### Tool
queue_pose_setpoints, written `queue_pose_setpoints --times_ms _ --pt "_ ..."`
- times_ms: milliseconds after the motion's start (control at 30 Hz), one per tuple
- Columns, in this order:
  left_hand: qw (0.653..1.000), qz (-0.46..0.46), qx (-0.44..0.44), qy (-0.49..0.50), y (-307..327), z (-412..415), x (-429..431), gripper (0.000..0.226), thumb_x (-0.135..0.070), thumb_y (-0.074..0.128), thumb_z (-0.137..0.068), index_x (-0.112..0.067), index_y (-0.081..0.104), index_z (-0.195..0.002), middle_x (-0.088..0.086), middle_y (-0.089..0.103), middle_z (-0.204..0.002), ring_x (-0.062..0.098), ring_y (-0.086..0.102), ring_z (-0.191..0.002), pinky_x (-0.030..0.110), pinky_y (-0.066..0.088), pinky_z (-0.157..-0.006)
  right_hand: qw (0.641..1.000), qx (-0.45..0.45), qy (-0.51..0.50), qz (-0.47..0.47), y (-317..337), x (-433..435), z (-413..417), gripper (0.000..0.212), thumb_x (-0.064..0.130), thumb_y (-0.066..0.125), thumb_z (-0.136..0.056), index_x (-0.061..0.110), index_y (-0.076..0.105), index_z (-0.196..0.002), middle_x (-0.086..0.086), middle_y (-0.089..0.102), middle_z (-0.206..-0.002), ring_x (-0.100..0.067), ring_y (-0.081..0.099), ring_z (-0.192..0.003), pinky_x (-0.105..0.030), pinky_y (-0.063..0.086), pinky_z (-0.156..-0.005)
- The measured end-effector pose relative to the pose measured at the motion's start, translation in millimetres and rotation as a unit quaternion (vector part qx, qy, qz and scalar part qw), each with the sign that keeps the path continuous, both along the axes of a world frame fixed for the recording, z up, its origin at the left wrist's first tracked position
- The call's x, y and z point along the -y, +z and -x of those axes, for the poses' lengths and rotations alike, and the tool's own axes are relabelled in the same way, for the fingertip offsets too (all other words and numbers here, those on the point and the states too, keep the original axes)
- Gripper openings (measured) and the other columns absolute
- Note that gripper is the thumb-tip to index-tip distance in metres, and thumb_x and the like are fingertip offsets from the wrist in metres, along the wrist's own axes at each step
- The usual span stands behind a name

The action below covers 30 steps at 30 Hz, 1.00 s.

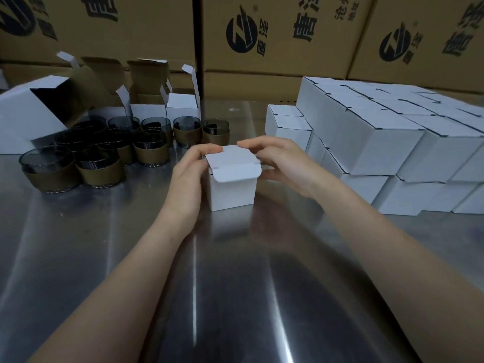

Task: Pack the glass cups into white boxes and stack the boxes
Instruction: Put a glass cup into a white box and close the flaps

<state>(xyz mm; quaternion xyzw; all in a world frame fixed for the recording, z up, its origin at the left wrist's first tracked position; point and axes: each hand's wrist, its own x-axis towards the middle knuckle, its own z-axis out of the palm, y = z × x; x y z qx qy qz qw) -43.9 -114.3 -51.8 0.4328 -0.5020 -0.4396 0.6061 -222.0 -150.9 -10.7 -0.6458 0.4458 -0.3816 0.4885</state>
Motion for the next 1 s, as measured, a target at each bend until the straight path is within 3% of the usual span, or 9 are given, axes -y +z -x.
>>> queue_pose_setpoints --times_ms 100,200,300,400,500,733,833,1000 --pt "1.0 0.008 -0.027 -0.008 2 1 -1 0.028 -0.015 0.042 -0.095 -0.018 0.069 -0.099 -0.025 0.071 -0.089 -0.007 0.064 -0.088 0.014 0.052 -0.08 0.999 -0.033 0.015 0.014 0 0 4 0.024 0.02 0.05 -0.098 0.025 0.069 -0.112 0.008 0.068 -0.113 -0.006 0.063 -0.105 -0.026 0.054 -0.085" --pt "1.0 0.015 0.001 -0.021 -2 -1 -2 0.027 -0.038 0.051 -0.091 -0.022 0.068 -0.105 -0.027 0.067 -0.096 -0.001 0.062 -0.101 0.028 0.048 -0.096 0.996 -0.057 0.061 0.02 0 0 11 0.038 0.028 0.068 -0.089 0.021 0.061 -0.125 0.006 0.064 -0.12 -0.002 0.063 -0.107 -0.02 0.052 -0.083" --pt "0.996 0.019 0.054 -0.066 -5 -3 -7 0.038 -0.049 0.063 -0.08 -0.031 0.057 -0.113 -0.024 0.062 -0.107 -0.002 0.061 -0.1 0.02 0.05 -0.082 0.989 -0.1 0.096 0.043 0 1 15 0.062 0.016 0.079 -0.078 0.017 0.052 -0.134 0.006 0.059 -0.131 -0.002 0.056 -0.119 -0.021 0.045 -0.099" --pt "0.993 0.023 0.097 -0.066 -4 -2 -9 0.056 -0.035 0.073 -0.07 -0.028 0.048 -0.119 -0.005 0.053 -0.127 0.011 0.055 -0.118 0.033 0.053 -0.093 0.988 -0.099 0.109 0.048 -3 3 15 0.065 0.007 0.078 -0.077 0.015 0.049 -0.135 0.006 0.055 -0.136 -0.002 0.05 -0.126 -0.022 0.04 -0.107" --pt "0.993 0.032 0.098 -0.059 -1 -1 -11 0.055 -0.031 0.073 -0.069 -0.025 0.049 -0.118 0.003 0.053 -0.131 0.018 0.053 -0.121 0.04 0.052 -0.097 0.989 -0.09 0.106 0.052 -5 5 16 0.063 0.007 0.079 -0.077 0.017 0.052 -0.132 0.008 0.056 -0.135 0.0 0.051 -0.125 -0.021 0.041 -0.106" --pt "0.995 0.05 0.064 -0.05 -2 -2 -9 0.049 -0.035 0.071 -0.075 -0.022 0.057 -0.119 0.002 0.062 -0.123 0.012 0.063 -0.108 0.024 0.056 -0.083 0.992 -0.07 0.083 0.064 -5 5 14 0.045 0.016 0.075 -0.082 0.02 0.058 -0.124 0.012 0.06 -0.128 0.002 0.058 -0.116 -0.016 0.047 -0.093" --pt "0.996 0.047 0.055 -0.045 -3 -2 -7 0.046 -0.037 0.07 -0.077 -0.022 0.058 -0.119 0.001 0.062 -0.122 0.014 0.064 -0.108 0.025 0.056 -0.082 0.993 -0.061 0.069 0.067 -6 5 13 0.041 0.014 0.072 -0.085 0.017 0.059 -0.123 0.01 0.061 -0.124 0.006 0.061 -0.107 -0.012 0.048 -0.083" --pt "0.996 0.047 0.05 -0.051 -4 -2 -6 0.039 -0.04 0.067 -0.081 -0.026 0.058 -0.116 0.002 0.061 -0.123 0.015 0.065 -0.106 0.024 0.054 -0.078 0.994 -0.065 0.054 0.072 -6 4 11 0.041 0.013 0.072 -0.086 0.014 0.059 -0.125 0.003 0.062 -0.126 0.003 0.062 -0.105 -0.014 0.049 -0.083"
